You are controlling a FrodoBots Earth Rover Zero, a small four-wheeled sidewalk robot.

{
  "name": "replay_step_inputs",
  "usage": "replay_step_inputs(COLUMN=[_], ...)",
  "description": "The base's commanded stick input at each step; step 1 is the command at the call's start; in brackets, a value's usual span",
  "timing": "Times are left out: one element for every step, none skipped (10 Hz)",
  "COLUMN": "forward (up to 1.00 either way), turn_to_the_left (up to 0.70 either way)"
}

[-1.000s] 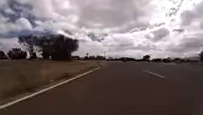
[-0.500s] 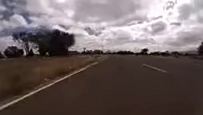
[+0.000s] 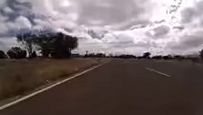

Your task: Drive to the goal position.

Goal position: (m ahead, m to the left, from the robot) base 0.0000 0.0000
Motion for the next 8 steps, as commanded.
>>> replay_step_inputs(forward=[0.7, 0.7, 0.7, 0.7, 0.7, 0.7, 0.7, 0.7], turn_to_the_left=[0.0, 0.0, 0.0, 0.0, -0.06, -0.16, -0.25, -0.35])
